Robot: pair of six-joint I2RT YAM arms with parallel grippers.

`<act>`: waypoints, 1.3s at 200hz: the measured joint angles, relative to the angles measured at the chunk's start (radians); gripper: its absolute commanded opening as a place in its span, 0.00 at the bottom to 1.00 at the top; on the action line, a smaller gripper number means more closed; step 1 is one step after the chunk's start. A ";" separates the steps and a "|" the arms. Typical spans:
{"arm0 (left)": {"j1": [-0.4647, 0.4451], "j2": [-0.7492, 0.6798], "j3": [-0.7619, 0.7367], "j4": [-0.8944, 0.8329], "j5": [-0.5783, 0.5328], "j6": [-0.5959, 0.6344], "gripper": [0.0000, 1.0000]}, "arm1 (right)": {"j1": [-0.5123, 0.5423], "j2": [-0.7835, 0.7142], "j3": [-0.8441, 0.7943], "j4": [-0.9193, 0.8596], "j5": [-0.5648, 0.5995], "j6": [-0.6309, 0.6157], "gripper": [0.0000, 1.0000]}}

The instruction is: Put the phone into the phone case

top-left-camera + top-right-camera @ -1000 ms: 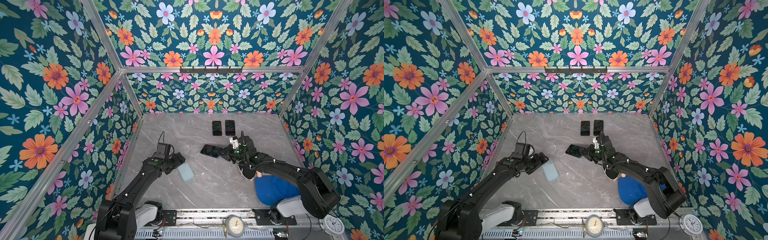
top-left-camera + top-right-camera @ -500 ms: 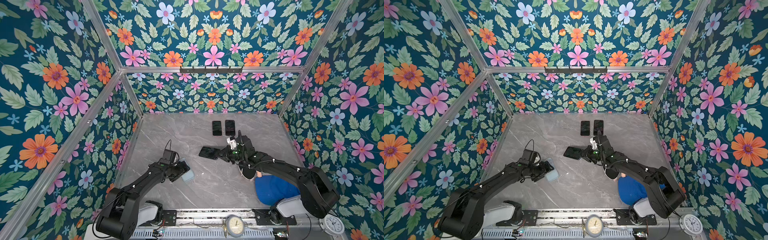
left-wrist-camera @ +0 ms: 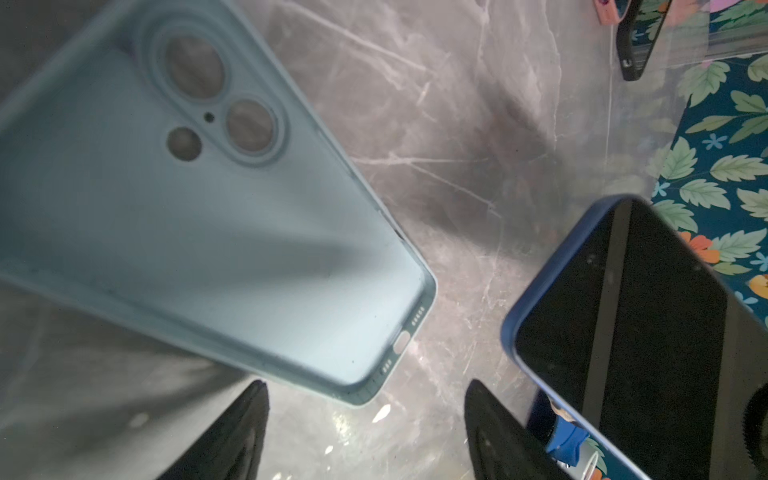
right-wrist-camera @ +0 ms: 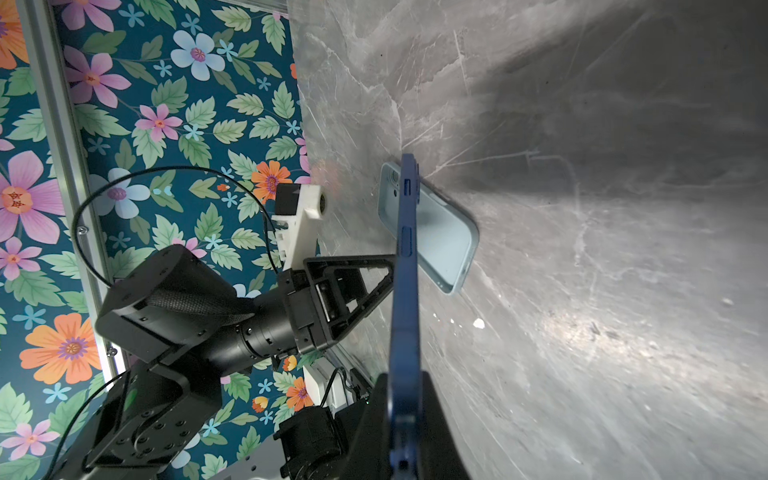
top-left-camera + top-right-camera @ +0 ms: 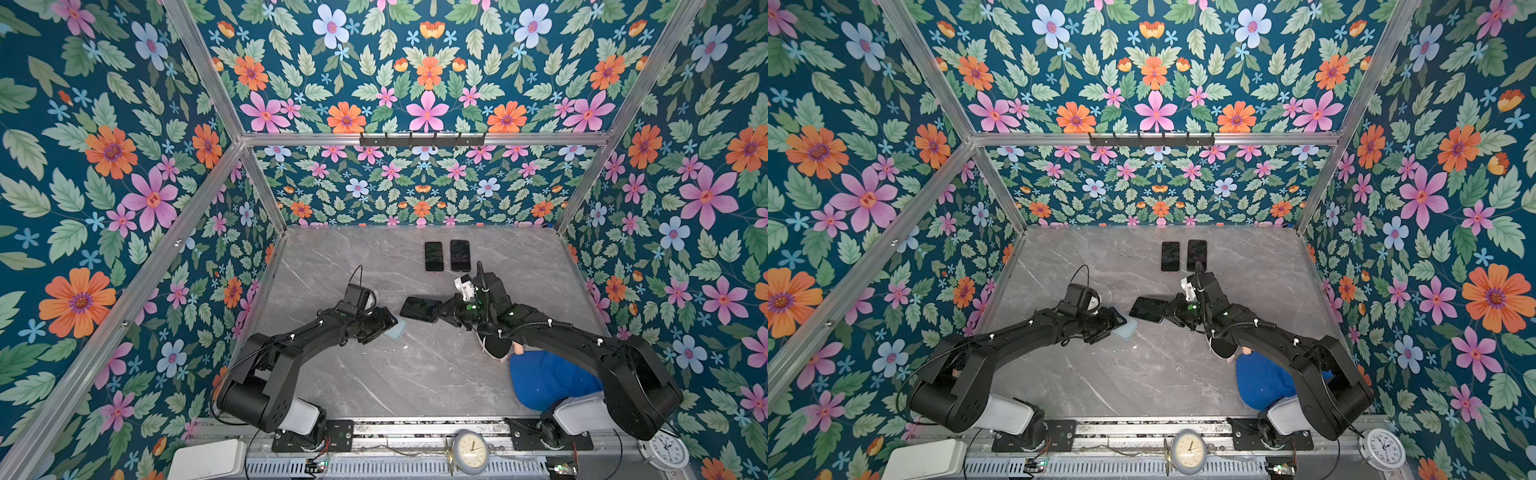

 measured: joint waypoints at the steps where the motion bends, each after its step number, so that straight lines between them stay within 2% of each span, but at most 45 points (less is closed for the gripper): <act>1: 0.000 0.000 0.000 0.000 0.000 0.000 0.76 | 0.000 0.000 -0.001 0.000 0.000 0.000 0.00; 37: 0.040 -0.055 -0.026 -0.026 -0.004 0.024 0.76 | 0.031 0.019 -0.007 0.053 0.000 0.025 0.00; 84: 0.206 -0.146 -0.018 -0.067 0.025 0.085 0.80 | 0.084 0.156 0.001 0.234 -0.031 0.100 0.00; 117: 0.295 -0.094 0.034 -0.063 0.075 0.149 0.81 | 0.106 0.273 0.006 0.387 -0.037 0.167 0.00; 138: 0.334 -0.035 0.030 -0.037 0.114 0.162 0.81 | 0.122 0.307 0.016 0.418 -0.035 0.185 0.00; 202: 0.346 0.082 0.041 0.109 0.213 0.151 0.81 | 0.139 0.393 0.033 0.516 -0.021 0.220 0.00; 260: 0.345 0.111 0.019 0.177 0.253 0.147 0.77 | 0.140 0.440 0.055 0.552 -0.021 0.251 0.00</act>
